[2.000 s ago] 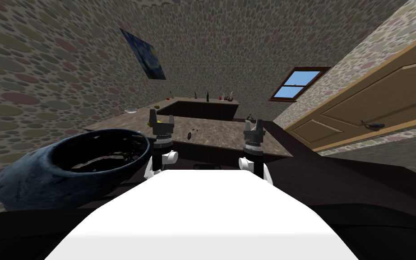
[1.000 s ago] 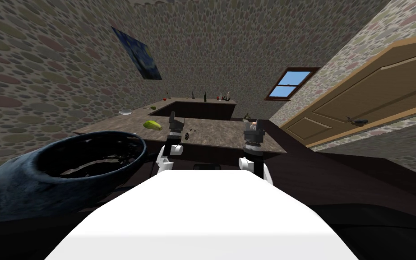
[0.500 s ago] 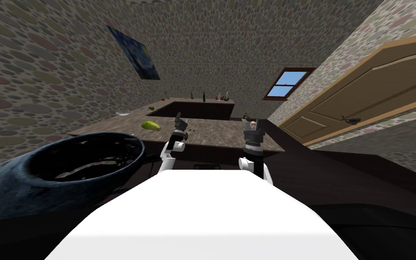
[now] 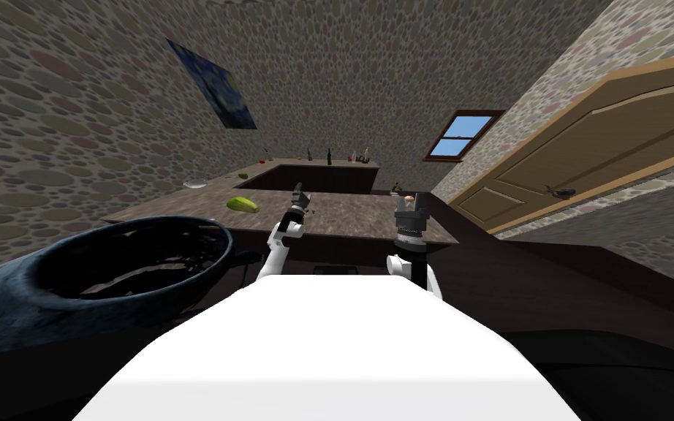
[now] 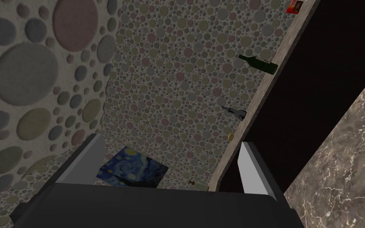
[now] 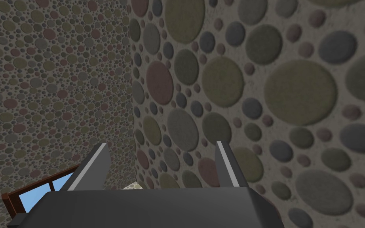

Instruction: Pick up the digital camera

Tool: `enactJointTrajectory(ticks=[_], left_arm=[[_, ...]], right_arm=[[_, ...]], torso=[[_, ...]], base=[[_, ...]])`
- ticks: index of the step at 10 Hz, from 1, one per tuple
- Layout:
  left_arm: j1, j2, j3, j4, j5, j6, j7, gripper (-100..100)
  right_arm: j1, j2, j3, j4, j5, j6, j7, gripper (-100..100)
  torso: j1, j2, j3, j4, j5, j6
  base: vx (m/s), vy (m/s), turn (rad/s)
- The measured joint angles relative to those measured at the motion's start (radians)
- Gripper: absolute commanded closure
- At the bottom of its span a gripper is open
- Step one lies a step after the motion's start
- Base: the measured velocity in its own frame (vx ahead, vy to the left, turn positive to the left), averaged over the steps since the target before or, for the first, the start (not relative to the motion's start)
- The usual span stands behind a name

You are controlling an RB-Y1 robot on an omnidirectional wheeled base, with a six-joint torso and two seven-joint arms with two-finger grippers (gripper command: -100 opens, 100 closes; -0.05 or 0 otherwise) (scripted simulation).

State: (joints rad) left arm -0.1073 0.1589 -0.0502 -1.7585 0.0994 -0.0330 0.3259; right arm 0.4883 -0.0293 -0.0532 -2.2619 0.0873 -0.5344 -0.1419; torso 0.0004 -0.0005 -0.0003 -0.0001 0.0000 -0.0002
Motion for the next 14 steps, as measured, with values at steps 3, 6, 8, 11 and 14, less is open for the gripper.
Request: enactJointTrajectory(ticks=[3,6,8,11,14], left_arm=[[-0.059,0.021,-0.007,0.08,0.026,0.075,0.025,-100],[-0.117,0.021,-0.013,0.151,0.04,0.14,0.037,-100],[-0.159,0.016,-0.018,0.204,0.048,0.187,0.045,-100],[-0.239,0.026,-0.025,0.287,0.074,0.273,0.068,-100],[-0.31,0.028,-0.031,0.376,0.092,0.355,0.085,-100]], right_arm=[[0.0,0.0,0.0,0.0,0.0,0.0,0.0,0],[0.0,0.0,0.0,0.0,0.0,0.0,0.0,0],[0.0,0.0,0.0,0.0,0.0,0.0,0.0,0],[0.0,0.0,0.0,0.0,0.0,0.0,0.0,0],[0.0,0.0,0.0,0.0,0.0,0.0,0.0,0]], torso=[[0.0,0.0,0.0,0.0,0.0,0.0],[0.0,0.0,0.0,0.0,0.0,-0.001],[0.0,0.0,0.0,0.0,0.0,0.0],[0.0,0.0,0.0,0.0,0.0,0.0],[0.0,0.0,0.0,0.0,0.0,-0.001]], base=[[0.002,0.01,-0.031],[0.001,0.007,-0.017],[0.001,0.012,-0.032],[0.001,0.012,-0.027],[0.003,0.014,-0.027]])
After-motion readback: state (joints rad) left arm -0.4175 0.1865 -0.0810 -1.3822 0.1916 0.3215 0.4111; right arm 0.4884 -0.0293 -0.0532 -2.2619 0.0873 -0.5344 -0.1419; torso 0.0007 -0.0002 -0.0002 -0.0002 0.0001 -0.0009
